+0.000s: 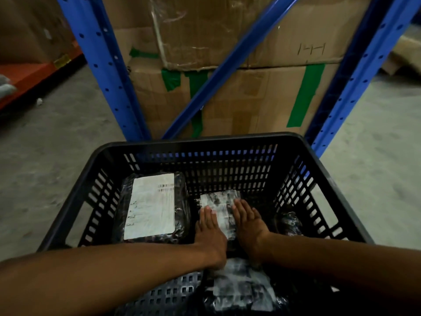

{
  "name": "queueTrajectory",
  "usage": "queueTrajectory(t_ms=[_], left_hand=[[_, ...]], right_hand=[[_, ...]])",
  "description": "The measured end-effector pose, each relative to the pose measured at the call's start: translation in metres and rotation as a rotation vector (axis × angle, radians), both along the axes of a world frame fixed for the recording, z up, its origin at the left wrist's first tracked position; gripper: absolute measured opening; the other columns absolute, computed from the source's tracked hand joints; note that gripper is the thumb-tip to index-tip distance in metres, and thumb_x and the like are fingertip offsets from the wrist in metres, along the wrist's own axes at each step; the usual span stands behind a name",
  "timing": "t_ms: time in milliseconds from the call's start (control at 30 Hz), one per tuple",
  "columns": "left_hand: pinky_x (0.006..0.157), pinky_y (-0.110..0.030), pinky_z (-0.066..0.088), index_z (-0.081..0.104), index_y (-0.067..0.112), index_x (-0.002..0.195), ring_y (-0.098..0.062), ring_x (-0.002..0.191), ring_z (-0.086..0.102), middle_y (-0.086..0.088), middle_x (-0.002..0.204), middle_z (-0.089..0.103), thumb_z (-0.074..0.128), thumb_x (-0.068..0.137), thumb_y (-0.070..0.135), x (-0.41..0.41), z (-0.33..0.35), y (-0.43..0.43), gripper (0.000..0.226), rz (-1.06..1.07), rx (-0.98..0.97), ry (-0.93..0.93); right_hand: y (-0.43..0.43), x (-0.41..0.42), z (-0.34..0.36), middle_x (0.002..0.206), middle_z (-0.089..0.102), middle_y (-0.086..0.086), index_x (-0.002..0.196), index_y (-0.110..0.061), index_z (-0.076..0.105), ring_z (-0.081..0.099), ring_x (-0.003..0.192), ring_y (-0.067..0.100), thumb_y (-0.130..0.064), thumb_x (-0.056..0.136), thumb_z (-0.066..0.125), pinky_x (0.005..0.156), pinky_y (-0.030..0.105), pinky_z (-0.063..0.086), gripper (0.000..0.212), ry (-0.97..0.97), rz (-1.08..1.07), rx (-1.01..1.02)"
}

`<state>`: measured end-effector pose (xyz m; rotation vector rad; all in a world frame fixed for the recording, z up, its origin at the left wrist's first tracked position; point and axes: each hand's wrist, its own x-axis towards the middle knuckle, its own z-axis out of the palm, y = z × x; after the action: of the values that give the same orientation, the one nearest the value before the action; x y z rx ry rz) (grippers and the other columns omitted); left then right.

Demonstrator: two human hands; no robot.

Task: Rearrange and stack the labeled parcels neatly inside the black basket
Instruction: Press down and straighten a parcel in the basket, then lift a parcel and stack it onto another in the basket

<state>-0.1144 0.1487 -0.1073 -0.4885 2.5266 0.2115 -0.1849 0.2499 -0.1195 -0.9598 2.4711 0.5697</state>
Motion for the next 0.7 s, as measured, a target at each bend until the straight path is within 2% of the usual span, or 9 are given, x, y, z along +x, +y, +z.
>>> queueTrajectory(t_ms=[133, 267, 333, 400, 433, 467, 533, 633, 700], left_hand=[[0.125, -0.045, -0.001, -0.019, -0.007, 0.151, -0.038, 0.151, -0.021, -0.023, 0.161, -0.026, 0.019, 0.105, 0.020, -0.007, -0.013, -0.001, 0.065, -0.029, -0.065, 0.064], [0.125, -0.046, 0.004, -0.016, -0.010, 0.151, -0.042, 0.151, -0.017, -0.027, 0.161, -0.022, 0.027, 0.104, 0.015, -0.001, 0.002, -0.004, 0.068, -0.131, -0.115, -0.031], [0.125, -0.044, 0.013, -0.005, -0.013, 0.152, -0.044, 0.152, -0.005, -0.031, 0.162, -0.013, 0.048, 0.096, 0.010, -0.004, 0.020, -0.011, 0.080, -0.179, -0.061, -0.077], [0.115, -0.036, 0.037, 0.032, -0.008, 0.147, -0.040, 0.144, 0.033, -0.029, 0.157, 0.028, 0.061, 0.089, 0.015, -0.011, 0.054, -0.022, 0.069, -0.235, 0.087, -0.018], [0.102, -0.035, 0.047, 0.050, -0.003, 0.136, -0.036, 0.131, 0.052, -0.022, 0.141, 0.052, 0.063, 0.089, 0.020, -0.013, 0.077, -0.028, 0.054, -0.245, 0.183, 0.053], [0.091, -0.036, 0.051, 0.061, 0.001, 0.124, -0.032, 0.118, 0.062, -0.016, 0.124, 0.064, 0.064, 0.089, 0.025, -0.016, 0.101, -0.036, 0.042, -0.226, 0.270, 0.109], [0.081, -0.038, 0.050, 0.069, 0.005, 0.110, -0.026, 0.101, 0.066, -0.010, 0.104, 0.069, 0.066, 0.087, 0.038, -0.015, 0.152, -0.051, 0.040, -0.099, 0.474, 0.187], [0.084, -0.039, 0.056, 0.074, 0.007, 0.101, -0.026, 0.087, 0.072, -0.012, 0.098, 0.076, 0.068, 0.080, 0.055, -0.008, 0.186, -0.068, 0.053, 0.290, 0.853, 0.330], [0.081, -0.048, 0.061, 0.069, 0.011, 0.114, -0.034, 0.089, 0.073, -0.019, 0.108, 0.075, 0.064, 0.082, 0.057, -0.002, 0.186, -0.069, 0.056, 0.545, 1.055, 0.293]], right_hand=[[0.008, 0.006, -0.008, 0.157, -0.029, 0.019, 0.149, 0.002, -0.021, -0.021, 0.148, 0.035, -0.029, 0.103, 0.020, 0.122, 0.048, 0.003, 0.069, 0.072, 0.042, -0.090], [0.013, 0.004, 0.010, 0.159, -0.014, 0.031, 0.148, 0.009, -0.016, -0.022, 0.144, 0.036, -0.019, 0.102, 0.022, 0.122, 0.047, 0.012, 0.065, 0.061, 0.184, -0.075], [0.010, -0.006, 0.036, 0.160, 0.005, 0.034, 0.152, 0.009, 0.001, 0.005, 0.150, 0.042, -0.021, 0.099, 0.040, 0.120, 0.044, 0.022, 0.072, -0.035, 0.264, -0.034], [0.013, -0.027, 0.076, 0.145, 0.048, 0.023, 0.144, 0.000, 0.039, 0.048, 0.133, 0.035, -0.033, 0.090, 0.059, 0.105, 0.034, 0.044, 0.066, -0.173, 0.220, -0.173], [0.019, -0.036, 0.101, 0.129, 0.063, 0.012, 0.131, -0.009, 0.054, 0.060, 0.118, 0.029, -0.035, 0.086, 0.066, 0.092, 0.028, 0.048, 0.053, -0.262, 0.149, -0.277], [0.027, -0.043, 0.127, 0.116, 0.070, 0.004, 0.119, -0.016, 0.062, 0.065, 0.107, 0.024, -0.033, 0.083, 0.072, 0.084, 0.025, 0.049, 0.041, -0.379, 0.055, -0.377], [0.047, -0.045, 0.176, 0.103, 0.073, -0.007, 0.109, -0.024, 0.065, 0.068, 0.094, 0.016, -0.028, 0.084, 0.074, 0.077, 0.019, 0.052, 0.027, -0.609, -0.213, -0.626], [0.068, -0.041, 0.206, 0.094, 0.075, -0.002, 0.102, -0.024, 0.069, 0.069, 0.079, 0.015, -0.038, 0.088, 0.063, 0.068, 0.027, 0.054, 0.020, -0.864, -0.662, -1.062], [0.069, -0.040, 0.199, 0.089, 0.076, 0.004, 0.097, -0.020, 0.071, 0.069, 0.077, 0.020, -0.048, 0.087, 0.063, 0.073, 0.034, 0.054, 0.031, -0.945, -0.927, -1.194]])
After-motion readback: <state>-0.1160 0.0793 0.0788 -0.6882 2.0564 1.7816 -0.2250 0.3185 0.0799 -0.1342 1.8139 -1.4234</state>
